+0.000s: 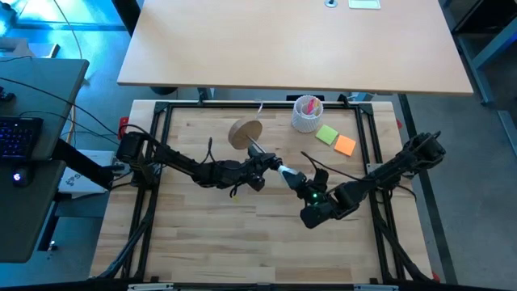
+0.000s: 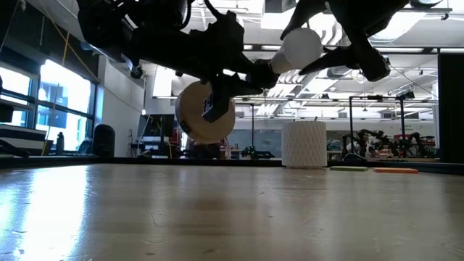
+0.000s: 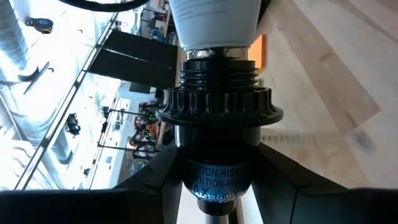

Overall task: Screw lightbulb
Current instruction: Insert the light bulb into the lamp

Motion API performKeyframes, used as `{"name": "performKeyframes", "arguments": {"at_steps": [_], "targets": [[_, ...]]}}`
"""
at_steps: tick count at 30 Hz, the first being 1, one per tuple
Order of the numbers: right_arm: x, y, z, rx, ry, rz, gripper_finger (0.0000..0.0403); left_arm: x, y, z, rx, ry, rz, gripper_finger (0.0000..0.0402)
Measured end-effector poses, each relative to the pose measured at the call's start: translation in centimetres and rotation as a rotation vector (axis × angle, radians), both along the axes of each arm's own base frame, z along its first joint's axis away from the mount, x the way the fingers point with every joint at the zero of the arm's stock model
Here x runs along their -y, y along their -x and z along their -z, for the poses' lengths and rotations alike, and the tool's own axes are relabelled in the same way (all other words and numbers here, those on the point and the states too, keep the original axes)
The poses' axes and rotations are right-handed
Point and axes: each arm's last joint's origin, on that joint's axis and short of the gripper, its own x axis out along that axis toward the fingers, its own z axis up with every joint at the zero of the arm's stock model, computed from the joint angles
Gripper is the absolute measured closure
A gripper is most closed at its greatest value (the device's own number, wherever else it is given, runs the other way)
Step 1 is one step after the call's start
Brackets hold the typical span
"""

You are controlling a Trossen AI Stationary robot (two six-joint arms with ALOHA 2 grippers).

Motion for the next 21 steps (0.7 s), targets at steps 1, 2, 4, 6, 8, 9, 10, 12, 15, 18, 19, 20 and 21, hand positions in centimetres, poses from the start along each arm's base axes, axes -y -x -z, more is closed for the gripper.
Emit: {"name": "performKeyframes", "arguments": {"at_steps": [1, 2, 4, 6, 8, 9, 10, 12, 15, 18, 19, 20, 21], "targets": [[0.1, 0.0, 0.1, -0.004, 0.007, 0.006, 0.0111, 0.1, -0.1, -0.1, 0.009, 0.014, 0.027, 0.0259], [0.3, 0.0, 0.2, -0.012, 0.011, 0.012, 0.0108, 0.4, -0.1, -0.3, 0.019, 0.028, 0.058, 0.0259], [0.3, 0.0, 0.2, -0.016, 0.021, 0.019, 0.0105, 0.6, -0.2, -0.3, 0.023, 0.057, 0.100, 0.0259], [0.4, 0.1, 0.2, -0.022, 0.024, 0.018, 0.0104, 0.7, -0.2, -0.1, 0.019, 0.089, 0.114, 0.0259], [0.3, 0.1, 0.2, -0.022, 0.027, 0.019, 0.0104, 0.7, -0.1, 0.1, 0.015, 0.134, 0.120, 0.0259], [0.4, 0.1, 0.2, -0.024, 0.032, 0.022, 0.0104, 0.7, -0.1, 0.3, 0.005, 0.158, 0.124, 0.0259], [0.4, 0.1, 0.2, -0.021, 0.038, 0.027, 0.0103, 0.6, -0.1, 0.4, 0.002, 0.188, 0.124, 0.0259], [0.4, 0.3, 0.1, -0.024, 0.060, 0.038, 0.0103, 0.3, -0.1, 0.7, -0.004, 0.241, 0.113, 0.0259], [0.6, 0.6, -0.2, -0.024, 0.099, 0.061, 0.0103, -0.4, -0.1, 1.0, -0.012, 0.297, 0.080, 0.0259], [1.0, 1.4, -0.7, -0.064, 0.149, 0.074, 0.0102, -1.5, -0.1, 1.1, -0.005, 0.356, 0.051, 0.0260], [1.2, 1.8, -0.9, -0.089, 0.168, 0.072, 0.0102, -1.8, -0.1, 1.1, -0.004, 0.369, 0.047, 0.0260], [1.4, 2.2, -1.2, -0.116, 0.192, 0.068, 0.0102, -2.0, -0.1, 1.2, -0.006, 0.378, 0.040, 0.0260], [1.5, 2.8, -1.6, -0.162, 0.226, 0.051, 0.0102, -2.2, -0.1, 1.2, -0.009, 0.386, 0.034, 0.0260]]}}
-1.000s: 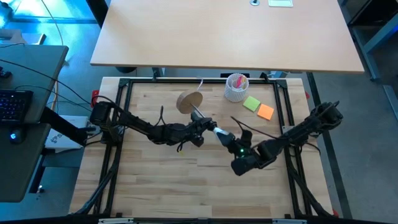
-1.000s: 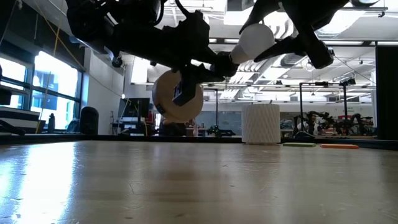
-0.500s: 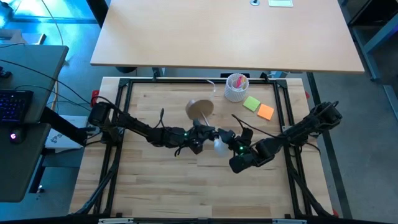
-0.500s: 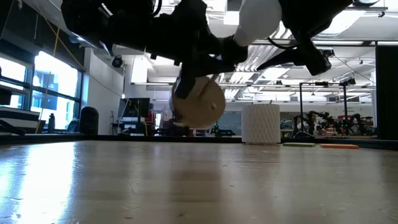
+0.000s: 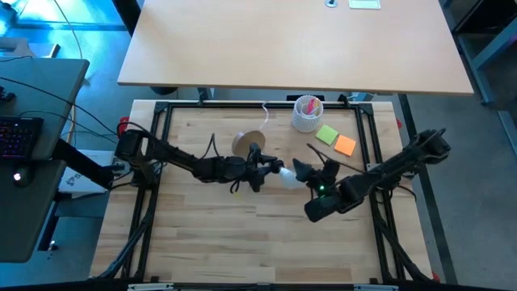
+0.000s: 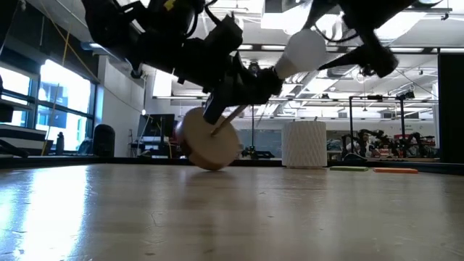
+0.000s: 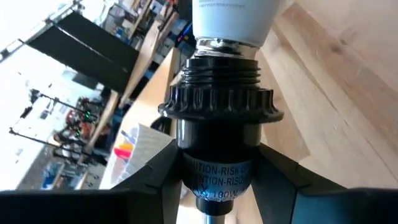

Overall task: Screw lightbulb
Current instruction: Insert the light bulb into the lamp

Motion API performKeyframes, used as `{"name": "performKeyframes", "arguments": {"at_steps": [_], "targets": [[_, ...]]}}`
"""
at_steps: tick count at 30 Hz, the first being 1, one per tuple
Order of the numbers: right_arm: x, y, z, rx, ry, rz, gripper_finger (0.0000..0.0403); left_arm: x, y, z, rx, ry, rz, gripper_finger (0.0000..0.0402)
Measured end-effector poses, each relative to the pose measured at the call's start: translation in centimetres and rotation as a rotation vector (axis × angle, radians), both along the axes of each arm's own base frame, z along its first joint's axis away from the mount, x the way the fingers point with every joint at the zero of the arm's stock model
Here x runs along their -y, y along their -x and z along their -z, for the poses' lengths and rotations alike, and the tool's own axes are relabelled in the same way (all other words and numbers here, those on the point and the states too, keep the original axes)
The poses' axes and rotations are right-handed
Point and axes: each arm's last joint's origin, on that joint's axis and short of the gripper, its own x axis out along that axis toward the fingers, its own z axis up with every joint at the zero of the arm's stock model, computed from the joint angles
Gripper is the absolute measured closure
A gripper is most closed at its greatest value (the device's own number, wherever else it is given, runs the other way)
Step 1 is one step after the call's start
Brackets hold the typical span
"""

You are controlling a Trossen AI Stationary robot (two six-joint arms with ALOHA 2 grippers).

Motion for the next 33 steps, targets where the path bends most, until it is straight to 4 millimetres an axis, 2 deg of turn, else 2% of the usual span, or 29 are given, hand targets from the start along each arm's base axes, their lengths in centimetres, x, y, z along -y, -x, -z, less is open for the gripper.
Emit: {"name": "performKeyframes", "arguments": {"at_steps": [6, 10, 14, 17, 24, 33], "targets": [[0.5, 2.7, -3.1, -0.389, 0.282, -0.213, 0.0102, -0.9, 0.1, 0.5, -0.024, 0.055, -0.025, 0.0260], [0.1, 2.8, -4.8, -0.639, 0.501, -0.509, 0.0104, -1.0, 0.1, 0.7, -0.021, 0.100, -0.020, 0.0260], [-0.5, 2.4, -5.3, -0.782, 0.692, -0.742, 0.0105, -1.0, 0.1, 0.8, -0.028, 0.117, -0.022, 0.0260], [-0.5, 2.6, -4.9, -0.877, 0.756, -0.841, 0.0105, -1.0, 0.2, 0.8, -0.030, 0.122, -0.024, 0.0260], [-1.3, 3.8, -2.9, -1.123, 0.837, -0.911, 0.0105, -1.0, 0.2, 0.9, -0.020, 0.161, -0.040, 0.0260], [-3.3, 2.7, 0.9, -1.350, 0.970, -0.926, 0.0105, -0.6, 0.2, 1.1, -0.032, 0.236, 0.017, 0.0260]]}}
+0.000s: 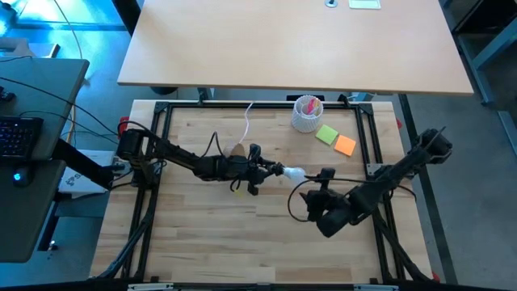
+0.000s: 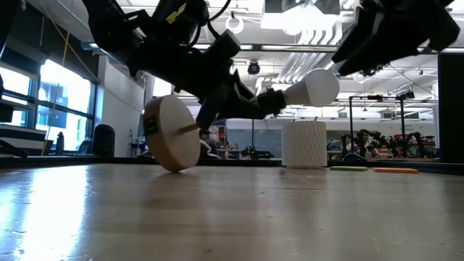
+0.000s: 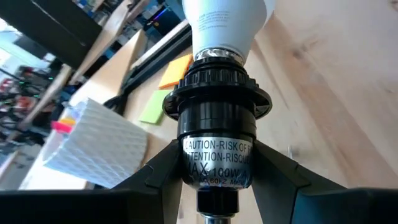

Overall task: Screw lightbulb
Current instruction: Insert the light bulb into the lamp

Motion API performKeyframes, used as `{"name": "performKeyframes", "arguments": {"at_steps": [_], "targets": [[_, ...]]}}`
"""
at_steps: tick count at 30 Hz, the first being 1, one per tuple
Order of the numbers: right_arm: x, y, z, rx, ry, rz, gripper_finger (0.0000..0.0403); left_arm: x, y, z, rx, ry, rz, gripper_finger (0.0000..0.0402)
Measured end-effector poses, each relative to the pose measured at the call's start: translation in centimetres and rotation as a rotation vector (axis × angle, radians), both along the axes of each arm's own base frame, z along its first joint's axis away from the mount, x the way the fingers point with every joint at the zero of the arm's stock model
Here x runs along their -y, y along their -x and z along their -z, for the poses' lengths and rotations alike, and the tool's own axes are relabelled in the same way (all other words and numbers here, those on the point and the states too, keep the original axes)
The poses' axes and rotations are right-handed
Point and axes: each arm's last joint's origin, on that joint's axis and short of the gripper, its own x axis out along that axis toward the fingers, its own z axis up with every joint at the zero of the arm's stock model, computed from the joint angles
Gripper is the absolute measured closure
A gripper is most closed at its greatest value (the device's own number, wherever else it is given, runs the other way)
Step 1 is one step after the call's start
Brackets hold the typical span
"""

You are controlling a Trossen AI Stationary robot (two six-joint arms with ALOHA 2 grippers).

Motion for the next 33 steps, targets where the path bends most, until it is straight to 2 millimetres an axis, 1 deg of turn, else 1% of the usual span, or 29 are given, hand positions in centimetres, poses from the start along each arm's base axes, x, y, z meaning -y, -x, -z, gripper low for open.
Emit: {"name": "performKeyframes", "arguments": {"at_steps": [3, 6, 9, 12, 16, 19, 21, 25, 28, 30, 33], "targets": [[-0.6, 0.5, 0.0, 0.018, -0.020, 0.001, 0.0105, 0.0, 0.0, 0.1, -0.009, 0.006, 0.018, 0.0260], [-1.3, 1.6, -0.8, 0.085, -0.049, -0.002, 0.0105, -0.2, 0.0, 0.0, -0.004, 0.052, 0.078, 0.0260], [-2.0, 2.6, -1.5, 0.126, -0.072, -0.029, 0.0105, -0.7, 0.1, -0.7, 0.024, 0.129, 0.121, 0.0260], [-2.4, 2.9, -1.7, 0.153, -0.085, -0.040, 0.0105, -1.5, 0.2, -1.4, 0.052, 0.183, 0.134, 0.0260], [-2.8, 2.8, -2.3, 0.170, -0.079, -0.054, 0.0105, -2.3, 0.5, -2.6, 0.089, 0.226, 0.154, 0.0260], [-3.0, 2.5, -3.5, 0.220, -0.015, -0.047, 0.0105, -2.7, 0.7, -3.3, 0.112, 0.265, 0.195, 0.0260], [-3.1, 2.3, -4.5, 0.209, 0.032, -0.074, 0.0105, -2.9, 0.8, -3.6, 0.119, 0.296, 0.223, 0.0260], [-3.4, 1.7, -6.6, 0.168, 0.108, -0.147, 0.0105, -2.9, 0.8, -3.8, 0.124, 0.311, 0.238, 0.0260], [-3.6, 1.5, -7.7, 0.124, 0.147, -0.210, 0.0105, -2.8, 0.8, -3.8, 0.123, 0.310, 0.242, 0.0260], [-3.5, 1.3, -8.1, 0.091, 0.173, -0.244, 0.0105, -2.7, 0.8, -3.8, 0.122, 0.311, 0.246, 0.0260], [-3.1, 1.0, -8.1, 0.049, 0.194, -0.264, 0.0105, -2.7, 0.8, -3.8, 0.121, 0.312, 0.249, 0.0260]]}}
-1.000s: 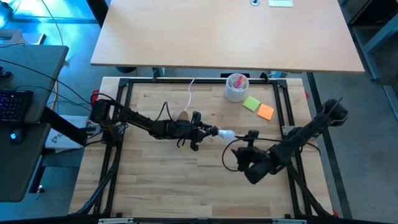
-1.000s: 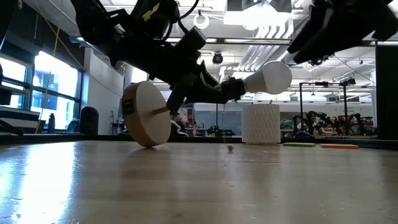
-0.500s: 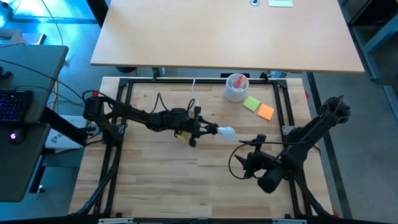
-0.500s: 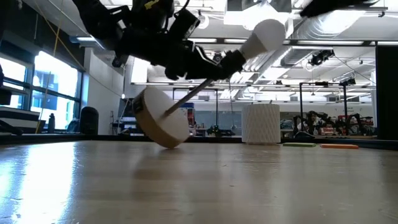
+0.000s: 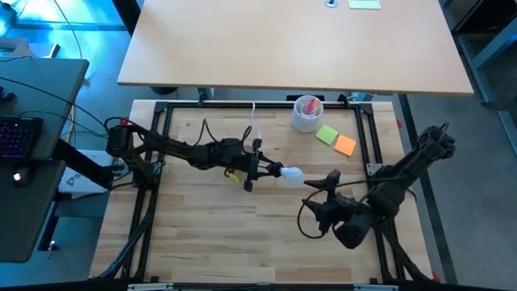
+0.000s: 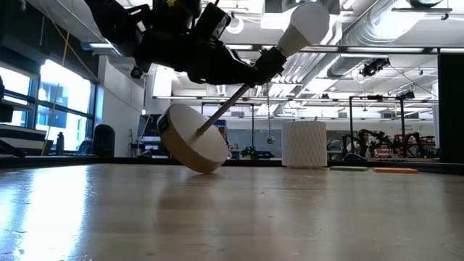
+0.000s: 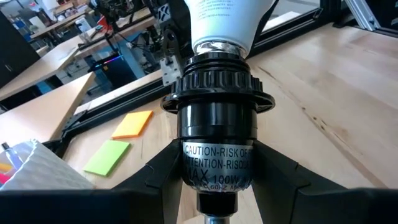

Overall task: Screw lightbulb
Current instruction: Insert the light bulb into the lamp

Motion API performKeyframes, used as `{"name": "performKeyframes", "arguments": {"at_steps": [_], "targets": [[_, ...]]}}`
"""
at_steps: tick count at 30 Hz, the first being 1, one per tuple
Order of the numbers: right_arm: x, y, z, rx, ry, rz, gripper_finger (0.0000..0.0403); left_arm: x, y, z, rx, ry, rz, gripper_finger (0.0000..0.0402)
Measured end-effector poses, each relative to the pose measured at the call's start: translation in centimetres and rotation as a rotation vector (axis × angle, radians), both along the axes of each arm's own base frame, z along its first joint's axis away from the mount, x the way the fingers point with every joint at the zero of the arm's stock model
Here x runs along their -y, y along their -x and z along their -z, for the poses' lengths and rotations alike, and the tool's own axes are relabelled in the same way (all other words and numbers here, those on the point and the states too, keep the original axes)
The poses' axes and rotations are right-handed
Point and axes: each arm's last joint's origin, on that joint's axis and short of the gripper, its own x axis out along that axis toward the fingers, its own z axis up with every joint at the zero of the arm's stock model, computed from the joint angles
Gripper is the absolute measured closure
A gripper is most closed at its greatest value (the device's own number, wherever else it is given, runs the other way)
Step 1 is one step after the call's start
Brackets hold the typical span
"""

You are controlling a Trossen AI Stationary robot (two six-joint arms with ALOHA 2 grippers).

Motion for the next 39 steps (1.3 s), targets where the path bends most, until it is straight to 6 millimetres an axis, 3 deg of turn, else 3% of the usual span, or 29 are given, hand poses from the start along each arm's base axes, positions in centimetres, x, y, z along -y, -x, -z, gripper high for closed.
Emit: {"name": "performKeyframes", "arguments": {"at_steps": [11, 29, 39], "targets": [[2.6, -1.9, 0.1, -0.066, -0.002, 0.045, 0.0105, 0.9, 0.0, 0.1, -0.007, -0.044, 0.036, 0.0260], [2.7, -2.2, 0.3, -0.198, 0.099, -0.102, 0.0105, 1.3, 0.0, 0.2, -0.015, -0.058, 0.049, 0.0260], [2.8, -2.5, 0.2, -0.160, 0.004, -0.078, 0.0105, 1.3, 0.0, 0.2, -0.026, -0.043, 0.045, 0.0260]]}}
